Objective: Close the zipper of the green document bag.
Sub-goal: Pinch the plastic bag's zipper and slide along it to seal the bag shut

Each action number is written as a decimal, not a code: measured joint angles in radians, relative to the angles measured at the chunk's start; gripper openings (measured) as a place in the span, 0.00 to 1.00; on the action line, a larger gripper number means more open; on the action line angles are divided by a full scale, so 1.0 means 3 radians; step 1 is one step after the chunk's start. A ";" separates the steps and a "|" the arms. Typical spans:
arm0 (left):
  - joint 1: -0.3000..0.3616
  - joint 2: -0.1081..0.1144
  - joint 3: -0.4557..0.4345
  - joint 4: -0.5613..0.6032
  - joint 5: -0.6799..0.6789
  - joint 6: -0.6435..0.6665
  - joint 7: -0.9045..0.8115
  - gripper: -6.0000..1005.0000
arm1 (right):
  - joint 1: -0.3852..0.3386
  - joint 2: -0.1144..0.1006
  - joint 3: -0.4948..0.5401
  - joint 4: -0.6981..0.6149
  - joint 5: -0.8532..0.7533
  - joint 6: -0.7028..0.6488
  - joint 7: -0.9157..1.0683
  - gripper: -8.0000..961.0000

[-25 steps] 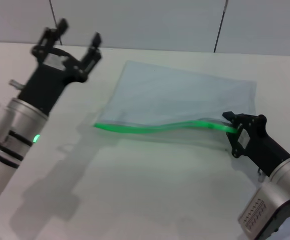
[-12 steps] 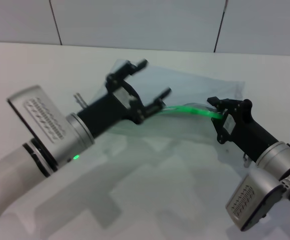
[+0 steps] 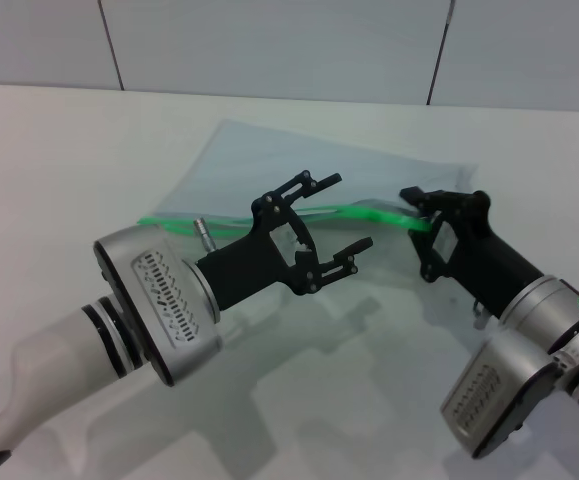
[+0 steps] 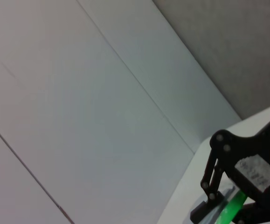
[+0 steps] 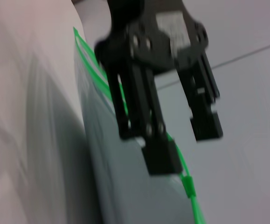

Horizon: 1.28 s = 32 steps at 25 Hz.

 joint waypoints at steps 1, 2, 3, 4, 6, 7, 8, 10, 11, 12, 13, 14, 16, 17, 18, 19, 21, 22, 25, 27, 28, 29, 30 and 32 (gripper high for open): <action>-0.0001 -0.0001 -0.0006 -0.0008 -0.0004 -0.0016 0.0051 0.77 | 0.0004 0.0000 -0.0020 -0.0007 -0.0002 0.0000 0.0006 0.06; -0.0001 -0.0001 -0.0008 -0.0013 -0.0008 -0.0026 0.0085 0.77 | 0.0011 0.0000 -0.0040 -0.0013 -0.0003 0.0000 0.0010 0.06; -0.0001 -0.0001 -0.0009 -0.0015 -0.0011 -0.0035 0.0132 0.77 | 0.0013 0.0000 -0.0057 -0.0015 -0.0004 0.0000 0.0010 0.06; -0.0001 -0.0001 -0.0009 -0.0015 -0.0012 -0.0040 0.0172 0.77 | 0.0015 0.0000 -0.0076 -0.0017 -0.0006 0.0000 0.0011 0.06; -0.0001 -0.0001 -0.0010 -0.0016 -0.0015 -0.0046 0.0257 0.77 | 0.0019 0.0000 -0.0109 -0.0020 -0.0008 0.0000 0.0011 0.06; -0.0001 -0.0001 -0.0011 -0.0016 -0.0016 -0.0046 0.0292 0.77 | 0.0022 0.0000 -0.0125 -0.0021 -0.0009 0.0000 0.0011 0.06; -0.0001 -0.0001 -0.0013 -0.0017 -0.0017 -0.0047 0.0335 0.77 | 0.0024 0.0000 -0.0138 -0.0022 -0.0009 0.0000 0.0011 0.06; -0.0001 -0.0002 -0.0014 -0.0019 -0.0018 -0.0048 0.0398 0.77 | 0.0027 0.0000 -0.0164 -0.0027 -0.0010 -0.0001 0.0011 0.06; 0.0000 -0.0004 -0.0014 -0.0021 -0.0018 -0.0048 0.0424 0.77 | 0.0030 0.0000 -0.0176 -0.0031 -0.0010 -0.0002 0.0011 0.06; 0.0000 -0.0005 -0.0015 -0.0022 -0.0018 -0.0048 0.0448 0.77 | 0.0032 0.0000 -0.0184 -0.0037 -0.0010 -0.0003 0.0011 0.06; 0.0000 -0.0007 -0.0016 -0.0022 -0.0018 -0.0048 0.0472 0.77 | 0.0034 0.0000 -0.0188 -0.0046 -0.0010 -0.0004 0.0011 0.06; 0.0000 -0.0008 -0.0017 -0.0023 -0.0018 -0.0048 0.0485 0.77 | 0.0035 0.0000 -0.0193 -0.0051 -0.0010 -0.0006 0.0011 0.06; -0.0004 -0.0009 -0.0019 -0.0023 -0.0018 -0.0048 0.0503 0.77 | 0.0037 0.0000 -0.0206 -0.0060 -0.0010 -0.0020 0.0011 0.06; -0.0006 -0.0010 -0.0019 -0.0023 -0.0018 -0.0048 0.0509 0.76 | 0.0038 0.0000 -0.0212 -0.0062 -0.0010 -0.0028 0.0011 0.06; -0.0007 -0.0010 -0.0019 -0.0023 -0.0018 -0.0048 0.0531 0.75 | 0.0040 0.0000 -0.0217 -0.0063 -0.0010 -0.0033 0.0011 0.06; -0.0008 -0.0010 -0.0019 -0.0023 -0.0018 -0.0048 0.0563 0.75 | 0.0040 0.0000 -0.0218 -0.0064 -0.0010 -0.0033 0.0010 0.06; -0.0009 -0.0011 -0.0019 -0.0023 -0.0014 -0.0048 0.0620 0.73 | 0.0043 0.0000 -0.0222 -0.0066 -0.0010 -0.0033 0.0005 0.06; -0.0009 -0.0011 -0.0018 -0.0023 -0.0008 -0.0050 0.0645 0.73 | 0.0044 0.0000 -0.0227 -0.0067 -0.0010 -0.0033 0.0003 0.06; -0.0009 -0.0011 -0.0018 -0.0023 0.0003 -0.0057 0.0676 0.67 | 0.0052 0.0000 -0.0252 -0.0067 -0.0010 -0.0033 0.0001 0.06; -0.0009 -0.0011 -0.0018 -0.0024 0.0005 -0.0060 0.0719 0.60 | 0.0060 0.0000 -0.0258 -0.0067 -0.0009 -0.0033 0.0000 0.06; -0.0009 -0.0011 -0.0018 -0.0027 0.0006 -0.0062 0.0758 0.56 | 0.0062 0.0000 -0.0259 -0.0067 -0.0010 -0.0033 0.0000 0.06; -0.0009 -0.0011 -0.0018 -0.0038 0.0005 -0.0062 0.0801 0.52 | 0.0064 0.0000 -0.0259 -0.0067 -0.0010 -0.0033 0.0000 0.06; -0.0008 -0.0011 -0.0018 -0.0052 0.0000 -0.0063 0.0855 0.48 | 0.0065 0.0000 -0.0259 -0.0067 -0.0009 -0.0034 -0.0001 0.06; -0.0007 -0.0011 -0.0018 -0.0081 -0.0010 -0.0063 0.0954 0.40 | 0.0069 0.0000 -0.0259 -0.0067 -0.0009 -0.0034 -0.0001 0.06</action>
